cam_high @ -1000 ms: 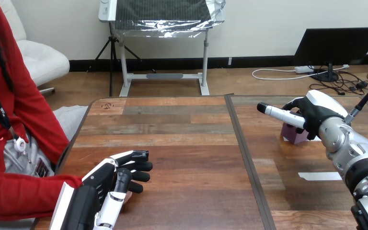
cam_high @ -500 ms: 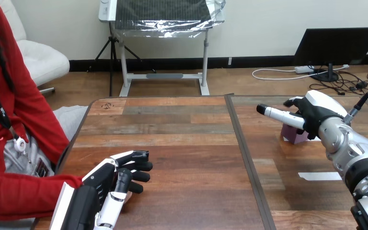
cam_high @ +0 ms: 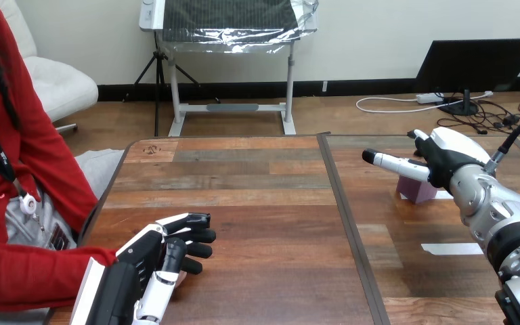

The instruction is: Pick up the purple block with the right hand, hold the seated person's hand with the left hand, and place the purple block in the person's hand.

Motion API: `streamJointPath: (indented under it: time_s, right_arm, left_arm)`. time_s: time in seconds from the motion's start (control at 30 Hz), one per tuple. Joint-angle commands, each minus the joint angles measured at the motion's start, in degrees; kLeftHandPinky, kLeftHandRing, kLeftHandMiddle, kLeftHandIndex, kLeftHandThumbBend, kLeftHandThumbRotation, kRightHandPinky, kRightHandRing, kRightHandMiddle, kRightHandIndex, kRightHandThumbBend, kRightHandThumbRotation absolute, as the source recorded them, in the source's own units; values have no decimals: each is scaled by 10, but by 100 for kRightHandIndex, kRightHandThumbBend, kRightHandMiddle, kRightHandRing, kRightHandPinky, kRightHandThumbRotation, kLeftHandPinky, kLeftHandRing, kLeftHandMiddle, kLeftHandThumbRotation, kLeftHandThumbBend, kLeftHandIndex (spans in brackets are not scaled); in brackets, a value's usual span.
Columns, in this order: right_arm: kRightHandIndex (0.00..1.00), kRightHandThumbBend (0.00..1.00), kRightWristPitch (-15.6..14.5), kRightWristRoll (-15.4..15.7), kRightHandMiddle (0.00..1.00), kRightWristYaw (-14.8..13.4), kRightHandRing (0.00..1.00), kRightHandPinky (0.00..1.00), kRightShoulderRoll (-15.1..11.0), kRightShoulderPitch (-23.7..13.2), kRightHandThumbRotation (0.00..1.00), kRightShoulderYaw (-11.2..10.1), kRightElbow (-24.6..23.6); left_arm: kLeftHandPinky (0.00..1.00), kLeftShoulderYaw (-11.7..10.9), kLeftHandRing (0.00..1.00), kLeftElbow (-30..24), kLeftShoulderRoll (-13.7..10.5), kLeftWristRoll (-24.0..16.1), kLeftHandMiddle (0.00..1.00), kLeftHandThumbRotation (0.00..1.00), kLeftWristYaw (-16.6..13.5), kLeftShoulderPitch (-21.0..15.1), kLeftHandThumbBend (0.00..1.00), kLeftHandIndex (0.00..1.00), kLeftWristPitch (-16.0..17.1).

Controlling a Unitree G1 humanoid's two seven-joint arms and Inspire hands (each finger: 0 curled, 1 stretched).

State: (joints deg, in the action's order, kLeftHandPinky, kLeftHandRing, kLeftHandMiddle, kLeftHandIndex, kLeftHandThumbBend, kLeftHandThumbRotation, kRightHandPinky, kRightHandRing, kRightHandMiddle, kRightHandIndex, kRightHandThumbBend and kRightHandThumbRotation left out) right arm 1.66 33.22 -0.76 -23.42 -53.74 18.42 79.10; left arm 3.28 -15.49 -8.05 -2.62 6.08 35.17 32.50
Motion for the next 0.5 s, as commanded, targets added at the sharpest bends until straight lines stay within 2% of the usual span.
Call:
streamJointPath:
  time_s: [0.0, 0.47]
  right_arm:
    - [100, 81, -4, 4, 100, 1, 100, 100, -5, -59, 100, 5, -12]
    - [100, 80, -7, 10, 100, 2, 100, 100, -3, -59, 100, 8, -11]
  left_arm:
    - [57, -6, 64, -18, 0, 3, 68, 91, 0, -18, 35, 70, 10]
    - [56, -8, 64, -18, 0, 2, 67, 91, -1, -17, 35, 69, 12]
